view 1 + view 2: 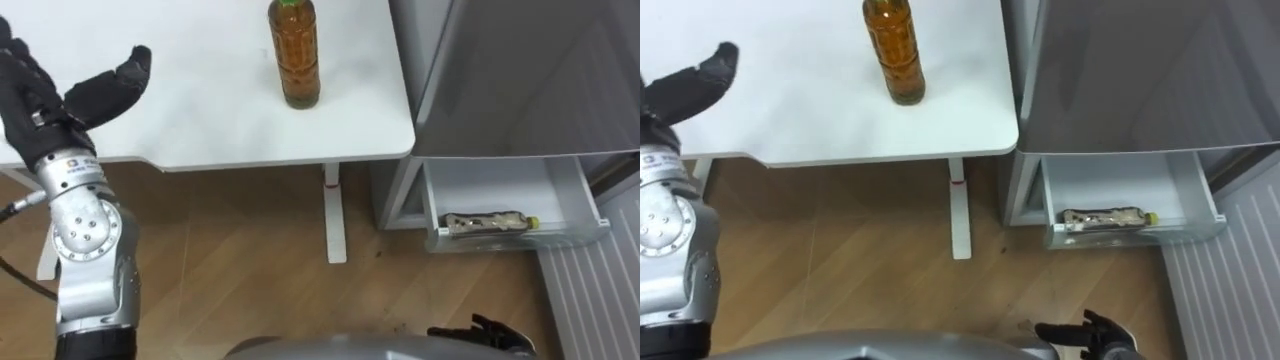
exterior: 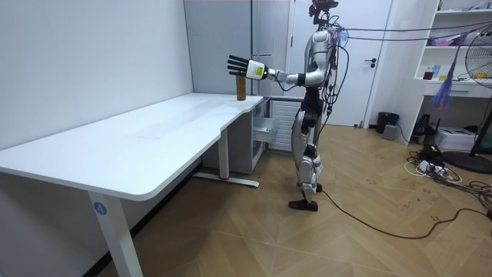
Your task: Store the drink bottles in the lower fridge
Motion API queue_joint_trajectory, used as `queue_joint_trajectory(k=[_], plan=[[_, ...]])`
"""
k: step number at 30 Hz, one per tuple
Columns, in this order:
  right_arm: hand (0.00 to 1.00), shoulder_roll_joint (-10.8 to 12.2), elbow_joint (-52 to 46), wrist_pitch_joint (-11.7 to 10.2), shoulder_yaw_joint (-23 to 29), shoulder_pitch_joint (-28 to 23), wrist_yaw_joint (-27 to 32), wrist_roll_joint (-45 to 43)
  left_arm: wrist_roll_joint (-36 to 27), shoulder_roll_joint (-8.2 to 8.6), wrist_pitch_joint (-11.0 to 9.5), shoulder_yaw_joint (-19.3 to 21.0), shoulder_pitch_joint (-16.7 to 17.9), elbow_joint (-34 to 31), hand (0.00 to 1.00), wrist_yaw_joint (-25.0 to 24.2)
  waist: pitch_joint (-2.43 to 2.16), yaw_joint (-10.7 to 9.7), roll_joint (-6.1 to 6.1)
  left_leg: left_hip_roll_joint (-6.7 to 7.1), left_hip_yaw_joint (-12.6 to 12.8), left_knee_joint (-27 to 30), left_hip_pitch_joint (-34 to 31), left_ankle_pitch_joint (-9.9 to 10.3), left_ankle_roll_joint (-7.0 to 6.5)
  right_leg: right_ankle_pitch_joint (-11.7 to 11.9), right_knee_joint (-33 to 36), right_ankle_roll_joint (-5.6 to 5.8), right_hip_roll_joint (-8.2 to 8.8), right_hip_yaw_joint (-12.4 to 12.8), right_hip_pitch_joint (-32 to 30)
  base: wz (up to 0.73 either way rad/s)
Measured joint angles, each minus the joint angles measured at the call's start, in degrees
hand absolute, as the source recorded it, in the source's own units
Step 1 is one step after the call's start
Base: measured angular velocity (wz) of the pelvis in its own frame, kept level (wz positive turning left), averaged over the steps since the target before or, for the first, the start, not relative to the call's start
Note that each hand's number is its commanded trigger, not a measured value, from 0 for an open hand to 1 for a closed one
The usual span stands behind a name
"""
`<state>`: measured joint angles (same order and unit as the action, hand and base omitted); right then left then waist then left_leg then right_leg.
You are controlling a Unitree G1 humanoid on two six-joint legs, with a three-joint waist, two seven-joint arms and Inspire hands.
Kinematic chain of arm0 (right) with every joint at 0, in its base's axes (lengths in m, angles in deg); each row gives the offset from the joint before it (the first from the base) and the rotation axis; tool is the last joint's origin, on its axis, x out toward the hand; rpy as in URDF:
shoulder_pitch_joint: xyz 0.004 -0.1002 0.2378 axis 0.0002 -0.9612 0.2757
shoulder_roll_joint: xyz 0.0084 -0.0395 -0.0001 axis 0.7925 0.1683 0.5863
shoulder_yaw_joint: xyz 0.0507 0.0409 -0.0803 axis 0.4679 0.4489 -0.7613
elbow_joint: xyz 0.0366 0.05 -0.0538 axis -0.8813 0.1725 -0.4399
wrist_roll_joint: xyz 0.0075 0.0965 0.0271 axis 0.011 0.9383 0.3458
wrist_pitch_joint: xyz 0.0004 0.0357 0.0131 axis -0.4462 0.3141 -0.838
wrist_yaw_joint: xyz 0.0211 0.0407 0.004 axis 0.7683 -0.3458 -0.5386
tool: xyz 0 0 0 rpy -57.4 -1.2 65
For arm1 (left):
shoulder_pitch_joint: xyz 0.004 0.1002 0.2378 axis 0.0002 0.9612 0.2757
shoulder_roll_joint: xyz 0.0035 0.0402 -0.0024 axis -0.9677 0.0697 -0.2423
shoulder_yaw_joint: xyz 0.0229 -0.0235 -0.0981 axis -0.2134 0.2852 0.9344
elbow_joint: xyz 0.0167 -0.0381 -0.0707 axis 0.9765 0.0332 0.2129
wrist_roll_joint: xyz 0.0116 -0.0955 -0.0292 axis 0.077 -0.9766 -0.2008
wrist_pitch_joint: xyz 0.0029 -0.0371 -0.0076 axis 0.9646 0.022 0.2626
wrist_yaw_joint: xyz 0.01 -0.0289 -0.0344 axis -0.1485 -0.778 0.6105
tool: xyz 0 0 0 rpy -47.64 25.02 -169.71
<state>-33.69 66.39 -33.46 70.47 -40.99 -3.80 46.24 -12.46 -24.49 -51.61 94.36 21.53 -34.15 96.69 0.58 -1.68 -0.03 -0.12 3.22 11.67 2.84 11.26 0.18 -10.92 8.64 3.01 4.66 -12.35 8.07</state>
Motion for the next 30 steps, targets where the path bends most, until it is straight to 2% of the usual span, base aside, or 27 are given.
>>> queue_joint_trajectory(k=[4,13,17,20,22,30], plan=[[0.0,0.0,0.31,-0.05,-0.03,0.11,0.02,-0.01,0.01,0.13,0.31,-1.2,-0.63,0.0,0.0,-2.88,-0.01,0.12,-0.2,-0.11,1.2,-0.49,0.39,0.0,0.0,0.02,0.02,-0.03,-0.04,1.33,-0.23,-0.15],[0.0,0.04,0.22,0.15,0.28,-0.04,-0.1,-0.01,-0.1,0.12,3.84,-1.67,-1.0,0.0,0.0,-7.64,-0.08,-1.26,-0.36,-0.16,1.56,-0.98,0.69,0.01,0.0,0.03,0.02,-0.05,-0.04,1.46,-0.83,-0.02],[0.0,0.05,0.14,0.22,1.2,-0.23,-0.62,-0.03,-0.14,0.12,4.23,-1.72,-1.8,0.0,0.0,-9.97,-0.15,-1.33,-0.44,-0.17,1.7,-1.03,0.67,0.01,0.0,0.03,0.07,-0.05,-0.06,1.7,-0.96,-0.04],[0.0,0.04,0.01,0.21,1.19,-0.38,-0.65,-0.05,-2.24,0.08,4.31,-1.8,-3.26,0.0,0.0,-11.65,-0.24,-1.36,-0.52,-0.16,1.89,-1.01,0.69,0.0,-0.01,0.03,0.07,-0.05,-0.11,2.42,-0.87,-0.05],[0.0,0.04,-0.01,0.21,1.22,-0.47,-0.65,-0.04,-3.85,0.07,5.34,-1.81,-4.47,0.0,0.0,-13.15,-0.24,-1.42,-0.52,-0.15,2.06,-0.95,0.77,0.0,-0.02,0.03,0.05,-0.05,-0.11,2.87,-0.73,-0.04],[0.0,0.04,-0.3,0.41,1.31,-0.39,-0.6,-0.04,-7.24,-0.16,8.17,-1.81,-4.71,0.09,0.0,-16.47,-0.14,-2.01,-0.3,-0.17,2.55,-0.94,1.0,-0.01,-0.02,0.04,0.03,-0.07,-0.17,3.99,-0.72,-0.03]])
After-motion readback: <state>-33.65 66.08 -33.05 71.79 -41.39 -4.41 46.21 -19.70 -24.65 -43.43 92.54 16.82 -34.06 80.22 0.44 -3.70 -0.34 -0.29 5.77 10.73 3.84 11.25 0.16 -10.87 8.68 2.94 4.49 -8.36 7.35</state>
